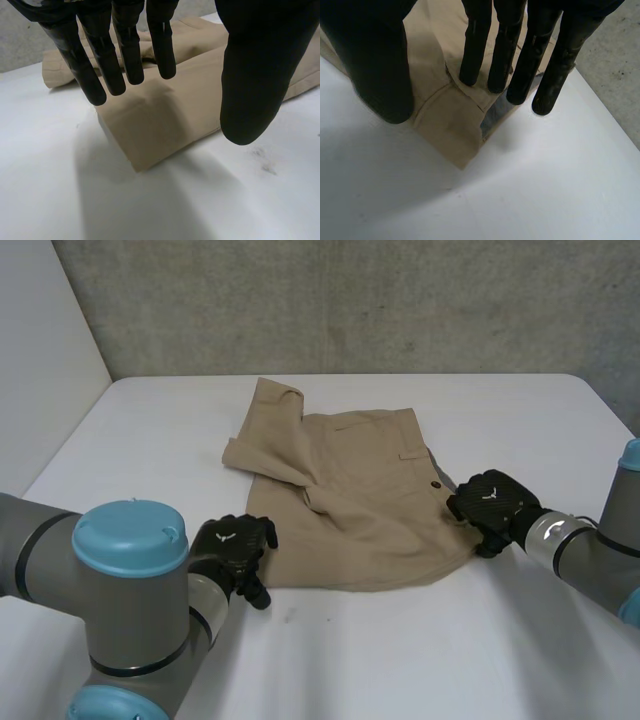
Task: Fold the shorts.
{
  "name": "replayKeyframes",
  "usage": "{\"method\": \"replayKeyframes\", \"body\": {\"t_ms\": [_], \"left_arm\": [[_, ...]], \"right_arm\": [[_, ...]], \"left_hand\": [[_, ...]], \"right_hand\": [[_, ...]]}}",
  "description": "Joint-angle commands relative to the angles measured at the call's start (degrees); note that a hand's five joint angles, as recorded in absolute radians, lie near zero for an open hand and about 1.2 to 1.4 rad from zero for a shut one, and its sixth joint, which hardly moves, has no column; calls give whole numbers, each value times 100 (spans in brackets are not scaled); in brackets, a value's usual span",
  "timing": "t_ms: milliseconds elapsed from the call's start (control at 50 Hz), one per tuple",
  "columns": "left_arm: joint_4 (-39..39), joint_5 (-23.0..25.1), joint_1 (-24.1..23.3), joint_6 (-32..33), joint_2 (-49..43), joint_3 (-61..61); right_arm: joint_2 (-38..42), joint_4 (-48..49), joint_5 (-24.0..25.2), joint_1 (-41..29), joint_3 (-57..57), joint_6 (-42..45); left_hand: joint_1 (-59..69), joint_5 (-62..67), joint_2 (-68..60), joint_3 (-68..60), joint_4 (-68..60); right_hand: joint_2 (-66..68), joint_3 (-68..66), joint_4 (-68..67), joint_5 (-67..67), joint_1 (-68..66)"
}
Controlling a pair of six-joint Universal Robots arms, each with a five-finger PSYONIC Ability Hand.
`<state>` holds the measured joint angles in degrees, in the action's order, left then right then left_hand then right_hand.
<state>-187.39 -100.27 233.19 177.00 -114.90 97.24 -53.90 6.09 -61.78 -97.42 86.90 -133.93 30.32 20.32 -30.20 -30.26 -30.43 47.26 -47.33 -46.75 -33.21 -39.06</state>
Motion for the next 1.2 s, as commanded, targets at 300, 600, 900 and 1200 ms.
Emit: {"method": "replayKeyframes", "body": {"t_ms": [300,600,900,1200], "left_arm": [[-517,8,33,19,-499,-320],[-720,16,156,854,-763,-355],[-421,60,147,854,-191,-74],[-465,69,332,862,-894,-469]], "right_arm": [[-208,164,-53,-58,-77,-485],[-498,120,-115,-76,2,-916],[-507,120,-106,-84,55,-916],[-516,120,-106,-128,107,-916]], "left_hand": [[2530,2530,-2541,-2536,-2519],[2364,2364,-2376,-2370,-2353],[765,765,-777,-771,-754],[799,799,-810,-805,-788]], "right_hand": [[3274,-3267,-3325,-3679,-4094],[3274,-3267,-3325,-3679,-4094],[3274,-3267,-3325,-3679,-4094],[3274,-3267,-3325,-3679,-4094]]}}
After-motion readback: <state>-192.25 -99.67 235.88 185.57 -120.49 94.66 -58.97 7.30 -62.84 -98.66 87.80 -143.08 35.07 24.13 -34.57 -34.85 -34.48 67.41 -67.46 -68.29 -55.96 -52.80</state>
